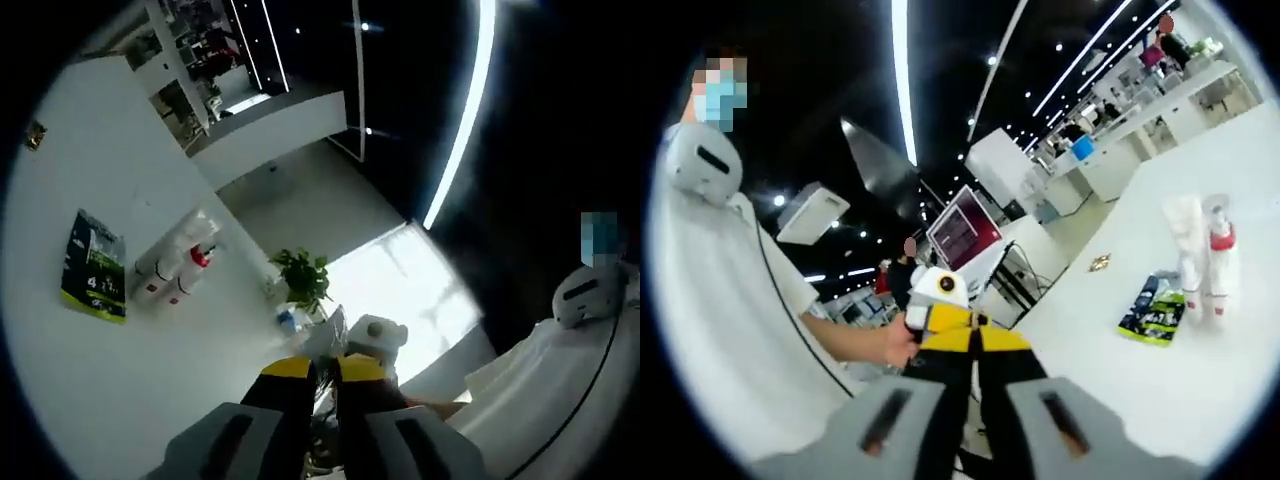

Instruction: Arrange the skincare products in the storage area until every visible bottle or jar stands upright without overlapping.

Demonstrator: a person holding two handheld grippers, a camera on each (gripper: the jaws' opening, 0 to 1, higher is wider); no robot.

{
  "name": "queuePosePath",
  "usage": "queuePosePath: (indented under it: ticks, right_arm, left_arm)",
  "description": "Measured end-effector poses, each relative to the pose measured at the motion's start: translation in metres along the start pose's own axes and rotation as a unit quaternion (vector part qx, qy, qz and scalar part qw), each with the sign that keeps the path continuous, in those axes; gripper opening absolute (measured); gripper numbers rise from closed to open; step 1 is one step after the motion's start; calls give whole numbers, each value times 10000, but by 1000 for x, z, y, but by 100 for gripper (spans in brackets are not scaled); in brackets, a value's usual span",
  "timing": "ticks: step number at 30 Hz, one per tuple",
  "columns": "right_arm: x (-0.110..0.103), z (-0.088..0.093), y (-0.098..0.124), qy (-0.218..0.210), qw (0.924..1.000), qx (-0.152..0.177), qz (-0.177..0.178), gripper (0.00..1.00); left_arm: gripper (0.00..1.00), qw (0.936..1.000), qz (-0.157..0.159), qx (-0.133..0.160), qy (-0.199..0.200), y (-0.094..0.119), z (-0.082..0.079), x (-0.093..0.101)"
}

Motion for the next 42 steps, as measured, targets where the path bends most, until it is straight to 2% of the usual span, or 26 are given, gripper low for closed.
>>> queuePosePath:
  ticks: [1, 4, 7, 8, 13, 15, 17, 19, 21, 22, 24, 27, 28, 30, 33, 34, 35, 37, 38, 41, 42]
  right_arm:
    - [2, 1, 0, 12, 10000, -28, 94, 2]
    - [0, 1, -2, -49, 9999, -100, 97, 5]
    - [-1, -2, -3, -20, 9999, -42, 93, 14]
    - [-2, -3, -5, -20, 10000, -28, 65, 14]
    - [-4, 1, -12, 213, 9994, -270, 45, 8]
    - [-7, 3, -11, 447, 9982, -386, -84, 3]
    - [-3, 6, -12, 638, 9970, -407, 143, 2]
    - [0, 8, -11, 502, 9976, -422, 219, 2]
    - [0, 5, -11, 267, 9993, -192, 195, 2]
    - [1, -1, -10, 189, 9995, 92, 250, 2]
    - [1, -8, -7, -30, 9991, 344, 237, 2]
    - [2, -13, -6, -239, 9979, 572, 206, 2]
    - [2, -12, -5, -218, 9980, 554, 201, 2]
    - [3, -12, -6, -167, 9979, 567, 257, 2]
    - [7, -12, -4, 3, 9973, 582, 439, 2]
    - [8, -10, -4, 117, 9974, 513, 501, 2]
    - [9, -8, -4, 220, 9974, 397, 556, 2]
    - [9, -1, -7, 602, 9958, 153, 667, 2]
    - [9, -1, -8, 656, 9953, 135, 701, 2]
    - [12, -1, -11, 496, 9955, 194, 783, 4]
    - [14, -1, -11, 401, 9955, 196, 830, 7]
  left_arm:
    - [2, 9999, 53, -25, -120, 0, 0, 2]
    - [1, 9996, -62, -114, -266, 1, -1, 2]
    - [1, 9992, 39, -269, -279, 1, 0, 5]
    - [1, 9985, 89, -440, -326, 1, 3, 6]
    - [1, 9970, 84, -670, -385, 1, 9, 7]
    - [1, 9967, -104, -682, -426, 2, 9, 3]
    - [1, 9963, -248, -672, -472, 3, 10, -2]
    - [2, 9955, -447, -651, -529, 2, 12, -7]
    - [9, 9950, -563, -444, -697, 1, 9, -10]
    - [11, 9946, -637, -341, -739, 2, 7, -12]
    - [11, 9973, -374, -361, -525, 3, 8, -5]
    - [14, 9974, -380, -383, -484, 2, 9, -6]
    - [12, 9972, -411, -435, -455, 1, 11, -8]
    - [3, 9980, -263, -531, -229, -1, 14, -6]
    - [1, 9984, -223, -469, -224, -2, 14, -4]
    - [1, 9979, -285, -463, -346, -2, 14, -5]
    - [1, 9963, -541, -487, -458, -1, 14, -12]
    - [0, 9951, -771, -562, -272, 2, 15, -19]
    - [0, 9952, -746, -582, -257, 3, 16, -20]
    - [0, 9951, -740, -567, -341, 5, 14, -18]
    - [0, 9953, -722, -566, -314, 6, 14, -17]
Point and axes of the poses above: the point that each gripper's makers call its tool centre point, and the gripper's own axes: y roughly backward along the fingers, x roughly to its right, z roughly out of its underside, the point moved 6 cm from there along y, roughly backward along the fingers, and after that the axes turned 8 degrees about x, right-handed, at the moved point
